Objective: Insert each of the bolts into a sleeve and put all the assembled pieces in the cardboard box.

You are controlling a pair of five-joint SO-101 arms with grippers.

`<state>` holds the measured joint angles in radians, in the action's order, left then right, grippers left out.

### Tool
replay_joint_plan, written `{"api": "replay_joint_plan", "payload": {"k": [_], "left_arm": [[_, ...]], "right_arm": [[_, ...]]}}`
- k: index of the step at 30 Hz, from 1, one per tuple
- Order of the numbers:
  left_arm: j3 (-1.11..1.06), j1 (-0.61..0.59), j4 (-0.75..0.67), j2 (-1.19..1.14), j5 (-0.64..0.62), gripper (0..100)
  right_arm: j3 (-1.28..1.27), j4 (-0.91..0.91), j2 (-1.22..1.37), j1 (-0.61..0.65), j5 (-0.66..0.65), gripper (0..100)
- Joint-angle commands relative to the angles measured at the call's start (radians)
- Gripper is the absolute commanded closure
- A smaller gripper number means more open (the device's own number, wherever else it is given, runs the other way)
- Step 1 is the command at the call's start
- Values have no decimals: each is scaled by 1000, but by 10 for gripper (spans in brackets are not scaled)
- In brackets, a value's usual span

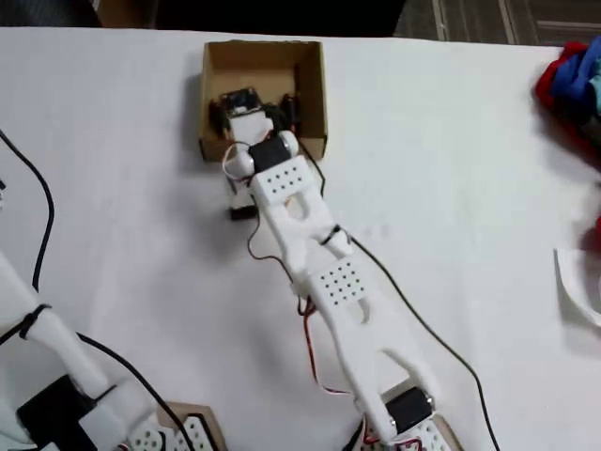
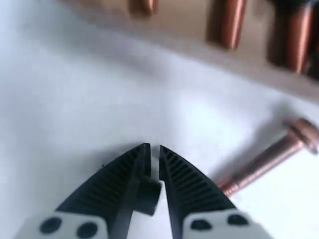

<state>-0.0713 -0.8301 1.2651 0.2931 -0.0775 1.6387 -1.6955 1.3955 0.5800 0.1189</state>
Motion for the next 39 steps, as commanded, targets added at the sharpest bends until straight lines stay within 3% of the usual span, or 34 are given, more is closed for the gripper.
{"api": "replay_joint_plan", "payload": {"k": [1,4,8,14,20,28,39], "left_arm": [[28,28,-28,5,-6,842],[-27,80,-55,5,-3,842],[-222,160,-196,5,0,842],[-498,272,-420,5,-3,842],[-636,301,-560,5,-8,842],[-710,298,-657,6,-8,842],[-691,242,-657,8,-77,842]], "right_arm": [[25,-48,-76,-13,-3,971],[25,-50,-104,-13,-3,968],[25,-51,-191,-15,-28,967],[3,-71,-320,-36,-368,942],[-282,-73,-467,-2,-695,908],[-753,-70,-691,31,-941,811],[-809,-7,-579,104,-987,808]]}}
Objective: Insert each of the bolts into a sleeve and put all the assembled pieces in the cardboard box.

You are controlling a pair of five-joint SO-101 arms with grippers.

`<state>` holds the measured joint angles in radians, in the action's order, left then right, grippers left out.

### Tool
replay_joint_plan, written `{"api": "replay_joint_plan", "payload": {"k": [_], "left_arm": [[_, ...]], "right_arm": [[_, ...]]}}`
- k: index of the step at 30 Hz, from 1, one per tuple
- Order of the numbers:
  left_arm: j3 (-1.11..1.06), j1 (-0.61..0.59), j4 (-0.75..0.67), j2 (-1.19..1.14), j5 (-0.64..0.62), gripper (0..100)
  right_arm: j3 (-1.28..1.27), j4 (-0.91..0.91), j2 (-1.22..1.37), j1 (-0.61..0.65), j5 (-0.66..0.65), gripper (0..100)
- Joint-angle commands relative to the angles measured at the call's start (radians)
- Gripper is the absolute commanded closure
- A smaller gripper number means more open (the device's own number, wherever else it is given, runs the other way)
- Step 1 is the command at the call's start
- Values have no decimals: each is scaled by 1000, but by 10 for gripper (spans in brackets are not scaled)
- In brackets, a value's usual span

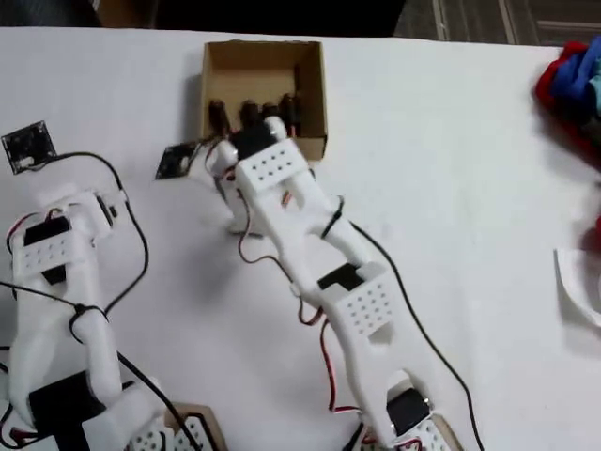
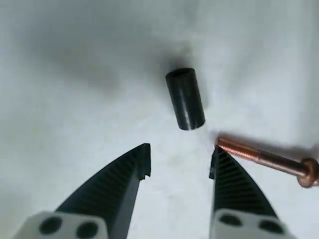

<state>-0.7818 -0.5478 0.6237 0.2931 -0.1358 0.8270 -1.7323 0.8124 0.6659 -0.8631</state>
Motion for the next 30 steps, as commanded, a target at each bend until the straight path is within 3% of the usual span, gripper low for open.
{"api": "replay_joint_plan", "payload": {"k": [1,30], "left_arm": [[22,-52,-15,8,-18,842],[24,-78,-17,6,-20,842]], "right_arm": [[3,44,13,21,6,808],[5,173,143,24,34,807]]}}
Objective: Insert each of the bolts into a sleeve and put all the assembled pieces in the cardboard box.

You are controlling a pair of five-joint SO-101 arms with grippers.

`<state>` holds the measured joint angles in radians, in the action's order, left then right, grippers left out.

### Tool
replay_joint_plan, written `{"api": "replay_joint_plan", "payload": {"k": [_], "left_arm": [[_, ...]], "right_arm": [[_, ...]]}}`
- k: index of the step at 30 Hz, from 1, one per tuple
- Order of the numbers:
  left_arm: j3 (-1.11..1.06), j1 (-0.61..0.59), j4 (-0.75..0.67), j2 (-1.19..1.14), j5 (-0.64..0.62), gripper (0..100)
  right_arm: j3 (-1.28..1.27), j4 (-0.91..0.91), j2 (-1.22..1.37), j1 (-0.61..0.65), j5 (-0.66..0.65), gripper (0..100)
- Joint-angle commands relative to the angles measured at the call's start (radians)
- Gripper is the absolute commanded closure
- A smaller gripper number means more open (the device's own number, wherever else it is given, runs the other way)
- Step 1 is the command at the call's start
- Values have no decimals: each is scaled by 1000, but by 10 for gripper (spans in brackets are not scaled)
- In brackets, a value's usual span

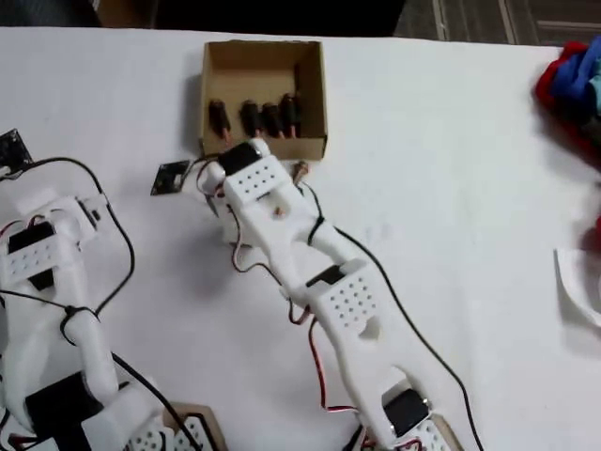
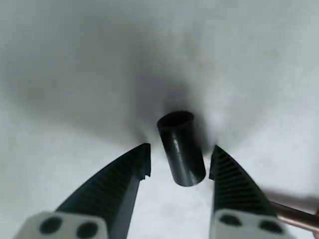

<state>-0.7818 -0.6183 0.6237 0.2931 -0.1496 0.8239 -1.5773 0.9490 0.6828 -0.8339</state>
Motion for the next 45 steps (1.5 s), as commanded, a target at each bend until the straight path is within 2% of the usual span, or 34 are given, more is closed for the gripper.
{"api": "replay_joint_plan", "payload": {"k": [1,6,12,29,31,34,36,43,45], "left_arm": [[24,-8,-17,6,-6,842],[22,-8,-28,6,-6,842],[16,-8,-48,6,-6,842],[16,-8,-44,6,-6,842],[16,-8,-44,6,-6,842],[16,-8,-43,6,-6,842],[16,-8,-43,8,-6,842],[16,-8,-43,8,-6,842],[16,-8,-43,8,-6,842]], "right_arm": [[8,24,15,7,6,806],[18,27,28,4,8,737],[55,22,38,4,6,788],[98,30,85,4,6,792],[120,4,96,4,6,830],[150,-36,120,2,6,988],[176,-67,133,1,8,958],[308,-91,131,-24,15,979],[348,-116,136,-25,55,979]]}}
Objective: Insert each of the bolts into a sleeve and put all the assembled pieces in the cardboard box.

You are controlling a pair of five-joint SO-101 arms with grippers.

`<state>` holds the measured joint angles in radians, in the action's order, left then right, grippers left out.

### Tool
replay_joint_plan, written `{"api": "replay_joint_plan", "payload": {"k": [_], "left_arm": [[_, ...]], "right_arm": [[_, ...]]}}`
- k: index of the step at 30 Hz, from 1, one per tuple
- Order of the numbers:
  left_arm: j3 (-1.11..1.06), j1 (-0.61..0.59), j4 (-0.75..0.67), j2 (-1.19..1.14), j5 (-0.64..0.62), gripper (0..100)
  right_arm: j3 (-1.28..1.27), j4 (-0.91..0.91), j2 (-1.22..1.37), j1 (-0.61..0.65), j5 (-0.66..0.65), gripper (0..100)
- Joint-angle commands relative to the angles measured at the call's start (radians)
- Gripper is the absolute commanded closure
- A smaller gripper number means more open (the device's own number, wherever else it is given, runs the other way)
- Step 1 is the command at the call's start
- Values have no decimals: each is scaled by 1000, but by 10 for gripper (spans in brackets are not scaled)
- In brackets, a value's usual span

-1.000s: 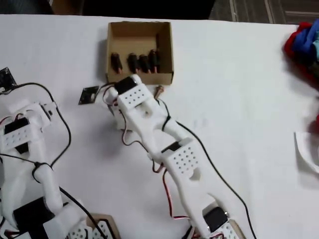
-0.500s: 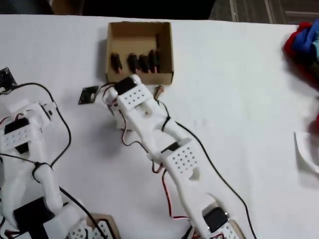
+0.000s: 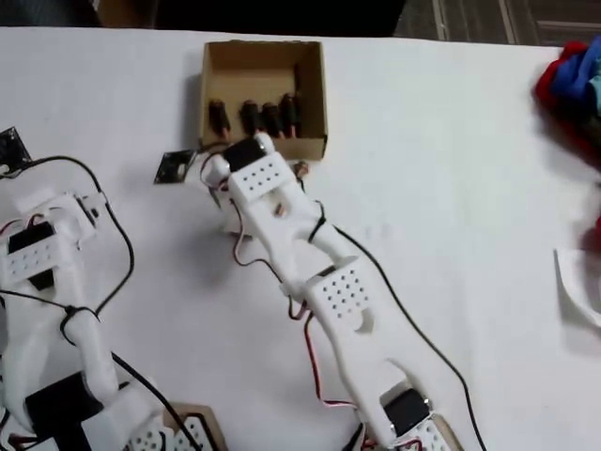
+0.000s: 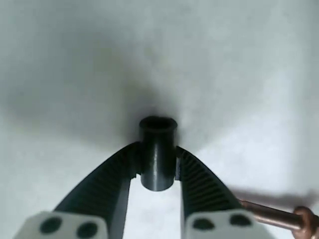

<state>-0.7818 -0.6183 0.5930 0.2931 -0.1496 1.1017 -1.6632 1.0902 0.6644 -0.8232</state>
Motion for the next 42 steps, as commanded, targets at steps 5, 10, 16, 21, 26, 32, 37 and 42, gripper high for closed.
{"api": "replay_joint_plan", "payload": {"k": [5,10,16,21,26,32,37,42], "left_arm": [[16,-8,-12,8,-6,842],[16,-8,-12,8,-6,842],[16,-8,-12,8,-6,842],[16,-8,-12,8,-6,842],[16,-8,-12,8,-6,842],[16,-8,-12,8,-6,842],[16,-8,-12,8,-6,842],[16,-8,-12,8,-6,842]], "right_arm": [[84,-48,1,-1,127,977],[84,-59,1,1,130,863],[86,-25,2,-1,124,790],[94,18,53,-5,124,790],[112,19,94,-16,124,790],[126,-18,102,-35,123,790],[124,-35,104,-56,123,790],[124,-42,104,-54,123,790]]}}
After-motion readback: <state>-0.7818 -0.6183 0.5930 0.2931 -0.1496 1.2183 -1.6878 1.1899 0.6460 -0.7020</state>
